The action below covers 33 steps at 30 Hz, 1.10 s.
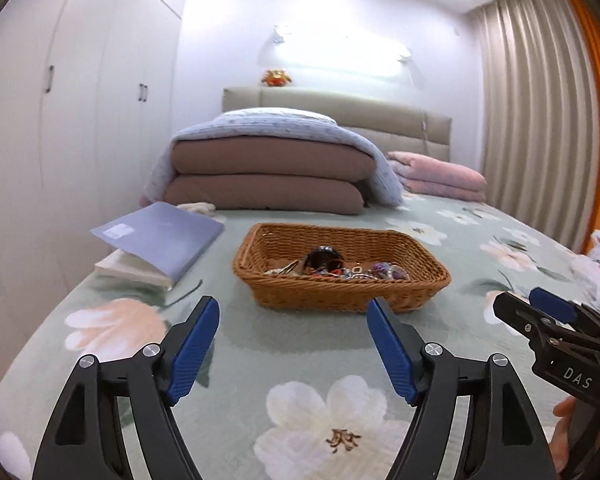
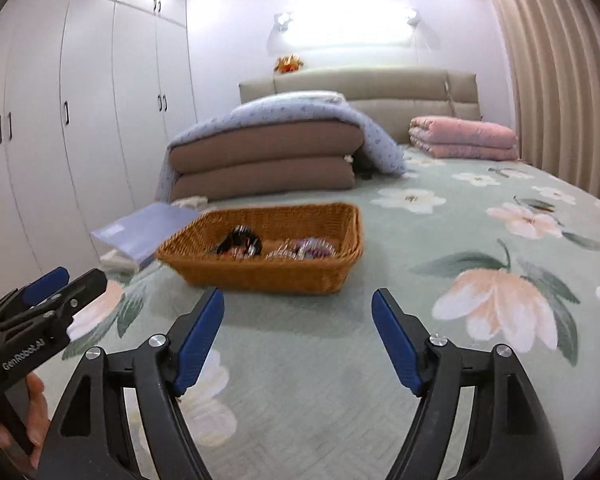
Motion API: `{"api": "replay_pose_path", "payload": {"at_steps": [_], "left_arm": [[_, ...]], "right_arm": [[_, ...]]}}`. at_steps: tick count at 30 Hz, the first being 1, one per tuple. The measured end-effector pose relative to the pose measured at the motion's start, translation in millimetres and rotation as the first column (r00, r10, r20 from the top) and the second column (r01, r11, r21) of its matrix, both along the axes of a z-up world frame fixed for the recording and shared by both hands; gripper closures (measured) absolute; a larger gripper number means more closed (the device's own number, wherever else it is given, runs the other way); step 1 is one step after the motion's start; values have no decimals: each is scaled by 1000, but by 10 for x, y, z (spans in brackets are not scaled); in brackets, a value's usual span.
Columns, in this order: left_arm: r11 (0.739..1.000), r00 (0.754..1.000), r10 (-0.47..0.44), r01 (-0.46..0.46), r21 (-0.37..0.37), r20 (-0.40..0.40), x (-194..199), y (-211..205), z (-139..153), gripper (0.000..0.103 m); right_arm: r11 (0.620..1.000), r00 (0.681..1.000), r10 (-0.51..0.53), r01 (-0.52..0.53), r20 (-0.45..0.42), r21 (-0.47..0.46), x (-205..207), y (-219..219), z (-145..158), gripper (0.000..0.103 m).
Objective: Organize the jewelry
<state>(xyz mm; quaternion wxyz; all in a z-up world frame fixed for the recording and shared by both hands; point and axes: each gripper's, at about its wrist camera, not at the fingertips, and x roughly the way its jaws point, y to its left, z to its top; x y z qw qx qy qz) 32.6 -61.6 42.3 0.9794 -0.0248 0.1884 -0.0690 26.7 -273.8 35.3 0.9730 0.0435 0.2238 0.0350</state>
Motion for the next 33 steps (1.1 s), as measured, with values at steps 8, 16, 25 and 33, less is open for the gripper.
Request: {"api": "replay_pose_path", "payload": {"at_steps": [8,16,25,33], "left_arm": [[997,998,49,-47,54,-43,118,-76,-167,25],[996,996,68,-64,67,-64,143,-99,-260,25],[994,996,67,-62,91,-56,123,-165,-297,25],[996,992,79,-75,38,-94,187,-56,-330,25]], "right_arm": [[995,999,-35,36,15,-96,-16,88,-77,24],[989,998,-54,58,27,-138,-22,134,-110,20],[989,997,-73,74,12,-130,15,88,-147,17],[987,997,-77,76,0,-139,40,97,-180,17]]}}
